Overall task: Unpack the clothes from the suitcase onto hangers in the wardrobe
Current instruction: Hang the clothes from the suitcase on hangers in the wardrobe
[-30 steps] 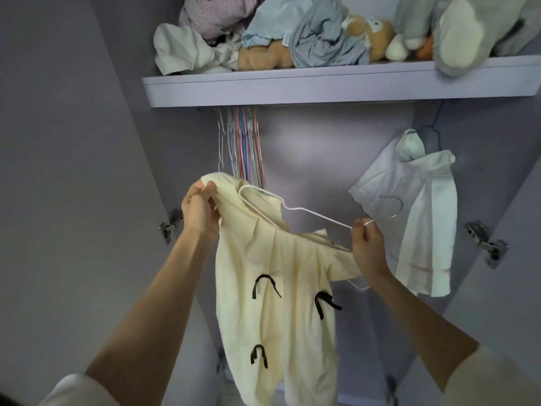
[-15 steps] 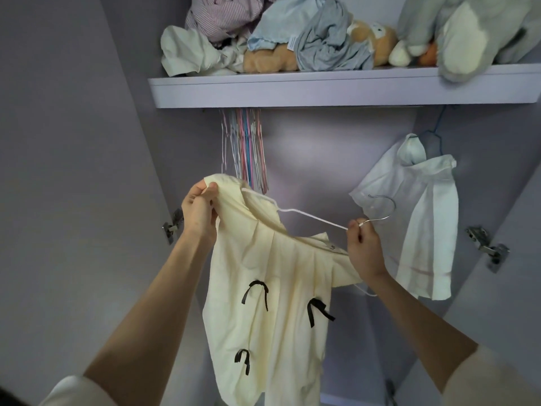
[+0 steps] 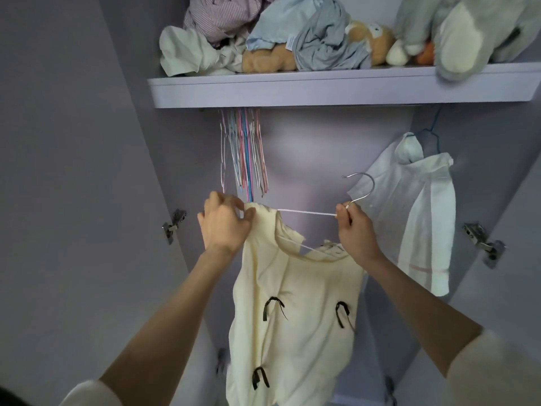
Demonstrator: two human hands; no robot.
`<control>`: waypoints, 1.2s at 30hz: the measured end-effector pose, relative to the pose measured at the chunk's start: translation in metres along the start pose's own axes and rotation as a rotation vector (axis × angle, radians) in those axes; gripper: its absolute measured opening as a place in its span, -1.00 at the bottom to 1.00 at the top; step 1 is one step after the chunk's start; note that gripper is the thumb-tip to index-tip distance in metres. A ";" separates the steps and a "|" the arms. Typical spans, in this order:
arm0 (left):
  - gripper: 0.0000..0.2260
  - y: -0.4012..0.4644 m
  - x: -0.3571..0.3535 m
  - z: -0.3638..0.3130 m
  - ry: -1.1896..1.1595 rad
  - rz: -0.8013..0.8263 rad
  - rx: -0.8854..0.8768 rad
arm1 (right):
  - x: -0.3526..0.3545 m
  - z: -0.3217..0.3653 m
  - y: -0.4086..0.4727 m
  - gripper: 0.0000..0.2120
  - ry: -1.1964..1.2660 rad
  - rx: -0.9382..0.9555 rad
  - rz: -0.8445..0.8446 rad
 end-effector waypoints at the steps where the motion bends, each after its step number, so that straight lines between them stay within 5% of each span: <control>1: -0.72 -0.002 0.002 -0.002 0.027 -0.063 0.013 | 0.000 0.001 0.001 -0.76 -0.005 0.015 0.007; 3: -0.64 -0.004 0.001 -0.005 0.099 -0.090 -0.058 | 0.002 0.002 0.005 -0.76 -0.016 0.035 0.015; 8: -0.70 -0.016 -0.024 -0.013 0.164 0.225 -0.487 | 0.005 0.003 0.010 -0.57 -0.013 0.000 0.027; 11: -0.74 -0.024 -0.037 -0.014 0.102 0.311 -0.539 | 0.008 -0.005 0.011 -0.58 0.004 -0.069 0.025; 15: -0.76 -0.033 -0.053 -0.004 0.043 0.246 -0.414 | 0.028 -0.018 0.010 -0.86 0.088 -0.182 0.119; 21: -0.76 -0.026 -0.058 0.011 -0.103 0.115 -0.210 | 0.067 -0.080 0.015 -0.56 -0.607 -0.156 0.417; 31: -0.77 -0.011 -0.079 0.025 -0.082 0.121 -0.053 | 0.058 -0.068 0.000 -0.78 -0.548 -0.042 0.488; 36: -0.67 -0.016 -0.090 0.005 -0.136 0.204 0.033 | 0.056 -0.079 -0.007 -0.73 -0.619 -0.212 0.366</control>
Point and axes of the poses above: each hand's wrist, its own y-axis towards the middle knuckle, its own x-axis out of the back of the hand, z = x × y, the point moved 2 cm from there along y, towards the middle knuckle, and after that the axes turned 13 degrees about -z, right-handed, at the moved point
